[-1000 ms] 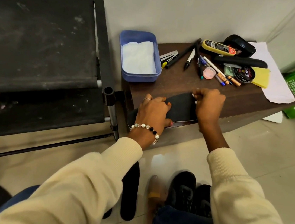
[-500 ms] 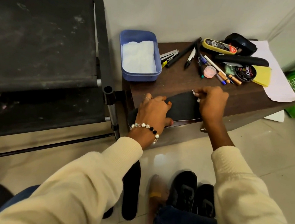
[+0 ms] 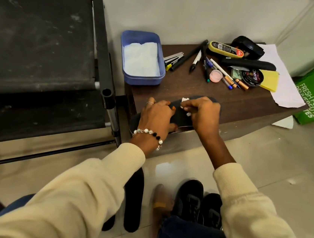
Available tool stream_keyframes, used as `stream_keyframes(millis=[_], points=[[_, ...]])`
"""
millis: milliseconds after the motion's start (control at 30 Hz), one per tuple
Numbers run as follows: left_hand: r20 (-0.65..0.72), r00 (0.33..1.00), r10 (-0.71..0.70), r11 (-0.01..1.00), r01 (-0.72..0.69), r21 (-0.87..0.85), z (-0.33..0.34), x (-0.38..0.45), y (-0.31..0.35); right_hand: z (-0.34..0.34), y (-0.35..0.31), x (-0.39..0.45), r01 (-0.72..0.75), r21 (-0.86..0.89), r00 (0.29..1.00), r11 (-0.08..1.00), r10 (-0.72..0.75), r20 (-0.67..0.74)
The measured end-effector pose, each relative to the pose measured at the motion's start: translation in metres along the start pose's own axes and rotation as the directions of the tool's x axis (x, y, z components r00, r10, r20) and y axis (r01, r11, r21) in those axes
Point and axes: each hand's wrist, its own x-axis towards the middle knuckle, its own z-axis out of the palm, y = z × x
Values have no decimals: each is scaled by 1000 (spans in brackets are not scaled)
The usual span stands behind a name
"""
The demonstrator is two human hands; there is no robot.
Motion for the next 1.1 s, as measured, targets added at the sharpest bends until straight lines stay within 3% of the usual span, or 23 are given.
stream_keyframes(millis=[100, 233, 433, 700, 900, 1100], points=[[-6, 1000, 22, 1000, -22, 20, 1, 0, -2, -14, 17, 2, -101, -47, 988, 994, 95, -119], [-15, 1000, 27, 999, -26, 20, 4, 1, -4, -27, 34, 2, -250, 20, 935, 968, 247, -253], [-14, 1000, 17, 1000, -17, 16, 4, 1, -3, -26, 28, -5, -306, 127, 910, 944, 329, -252], [-11, 1000, 9, 999, -8, 47, 3, 2, -1, -19, 10, -23, -123, 217, 988, 968, 141, -69], [-28, 999, 20, 999, -18, 50, 3, 0, -1, -35, 40, -7, -253, 153, 913, 955, 288, -289], [-19, 1000, 20, 998, -19, 66, 3, 0, 0, -33, 39, 2, -341, 157, 886, 927, 373, -277]])
